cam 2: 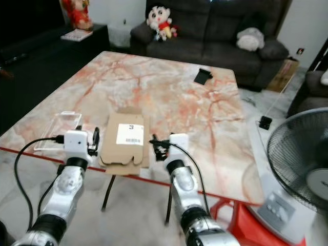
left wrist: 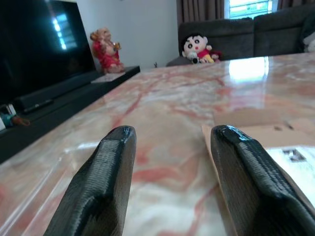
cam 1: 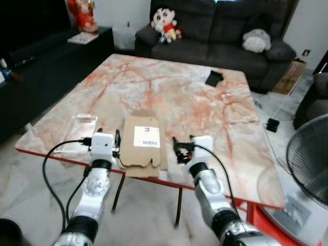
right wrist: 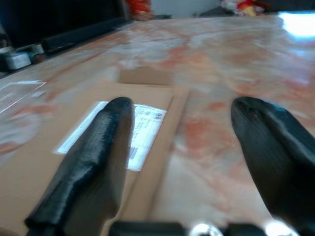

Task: Picking trash to rubbish bin

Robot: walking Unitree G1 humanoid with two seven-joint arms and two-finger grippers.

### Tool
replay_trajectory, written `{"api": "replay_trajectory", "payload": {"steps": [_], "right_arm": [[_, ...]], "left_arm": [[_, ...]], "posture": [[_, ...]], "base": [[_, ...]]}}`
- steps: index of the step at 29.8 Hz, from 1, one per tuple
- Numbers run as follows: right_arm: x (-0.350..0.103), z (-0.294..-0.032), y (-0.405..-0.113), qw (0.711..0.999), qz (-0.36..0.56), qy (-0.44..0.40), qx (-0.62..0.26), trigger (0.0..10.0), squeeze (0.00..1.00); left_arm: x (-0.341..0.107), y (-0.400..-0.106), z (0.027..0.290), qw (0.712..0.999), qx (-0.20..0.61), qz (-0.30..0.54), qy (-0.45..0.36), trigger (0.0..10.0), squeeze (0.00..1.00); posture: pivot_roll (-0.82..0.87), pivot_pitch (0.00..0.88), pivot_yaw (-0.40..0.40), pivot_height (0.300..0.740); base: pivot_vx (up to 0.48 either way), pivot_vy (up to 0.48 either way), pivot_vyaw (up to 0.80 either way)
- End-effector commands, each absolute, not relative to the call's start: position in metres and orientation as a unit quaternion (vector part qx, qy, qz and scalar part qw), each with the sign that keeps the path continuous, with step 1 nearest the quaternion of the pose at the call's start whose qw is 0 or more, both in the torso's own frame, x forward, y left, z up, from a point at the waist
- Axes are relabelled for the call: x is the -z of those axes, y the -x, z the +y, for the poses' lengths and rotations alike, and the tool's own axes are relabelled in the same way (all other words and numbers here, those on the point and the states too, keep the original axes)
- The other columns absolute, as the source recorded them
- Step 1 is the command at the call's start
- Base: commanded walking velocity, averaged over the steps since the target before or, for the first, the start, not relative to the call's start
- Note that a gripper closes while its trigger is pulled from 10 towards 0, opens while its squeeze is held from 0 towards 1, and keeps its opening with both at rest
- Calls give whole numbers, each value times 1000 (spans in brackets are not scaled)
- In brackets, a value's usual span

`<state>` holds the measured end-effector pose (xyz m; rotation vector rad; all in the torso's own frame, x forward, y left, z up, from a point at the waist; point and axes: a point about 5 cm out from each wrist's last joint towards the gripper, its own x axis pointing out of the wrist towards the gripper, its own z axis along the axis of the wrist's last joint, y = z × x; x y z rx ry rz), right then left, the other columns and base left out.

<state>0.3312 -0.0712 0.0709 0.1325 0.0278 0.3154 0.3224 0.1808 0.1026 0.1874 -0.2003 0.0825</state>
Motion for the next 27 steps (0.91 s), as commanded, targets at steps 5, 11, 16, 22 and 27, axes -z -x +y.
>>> {"api": "replay_trajectory", "payload": {"steps": [5, 11, 16, 22, 27], "right_arm": [[-72, -80, -333, 987, 13, -64, -145, 10000, 0], [-71, -79, -333, 987, 15, -63, -146, 10000, 0], [-70, -78, -332, 987, 18, -61, -148, 10000, 0], [-70, -78, -333, 987, 19, -60, -150, 10000, 0], [-70, -77, -333, 987, 20, -60, -151, 10000, 0]], "left_arm": [[-104, -324, 171, 991, -30, -104, -83, 10000, 0], [-104, -324, 171, 991, -32, -105, -82, 10000, 0], [-102, -322, 176, 992, -38, -94, -73, 10000, 0], [-99, -324, 197, 995, -71, -63, -20, 10000, 0], [-97, -326, 204, 996, -77, -47, 0, 10000, 0]], "posture": [[-5, 0, -53, 740], [-6, 0, -54, 740], [-5, 0, -53, 740], [-4, 1, -54, 740], [-4, 1, -54, 740]], "base": [[307, 0, 0], [253, 0, 0], [0, 0, 0], [0, 0, 0], [0, 0, 0]]}}
